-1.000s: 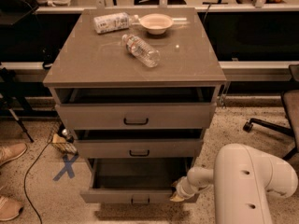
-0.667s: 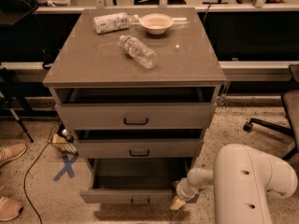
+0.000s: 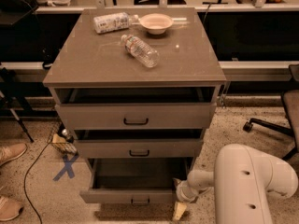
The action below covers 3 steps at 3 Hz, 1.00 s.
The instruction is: Open bottom drawer
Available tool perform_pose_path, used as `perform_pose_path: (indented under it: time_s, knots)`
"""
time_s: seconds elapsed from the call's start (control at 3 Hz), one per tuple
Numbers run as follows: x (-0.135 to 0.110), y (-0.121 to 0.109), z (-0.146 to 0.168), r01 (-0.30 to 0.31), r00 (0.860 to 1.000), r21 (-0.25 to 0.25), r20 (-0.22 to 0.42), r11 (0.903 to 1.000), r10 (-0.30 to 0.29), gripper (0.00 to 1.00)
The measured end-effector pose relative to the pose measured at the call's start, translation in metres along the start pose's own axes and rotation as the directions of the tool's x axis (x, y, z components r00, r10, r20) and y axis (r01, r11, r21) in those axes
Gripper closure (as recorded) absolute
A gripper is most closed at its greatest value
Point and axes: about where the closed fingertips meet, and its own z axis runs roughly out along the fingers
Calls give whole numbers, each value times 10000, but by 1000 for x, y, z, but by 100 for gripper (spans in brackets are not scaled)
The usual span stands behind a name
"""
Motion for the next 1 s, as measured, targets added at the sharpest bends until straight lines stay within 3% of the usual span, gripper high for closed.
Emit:
perform_pose_path:
  time_s: [0.67, 1.0]
  knots:
    - [0, 26, -1, -115, 9997, -551, 206, 9984, 126, 50]
    - [1, 40, -7, -198, 9995, -446, 250, 9988, 210, 73]
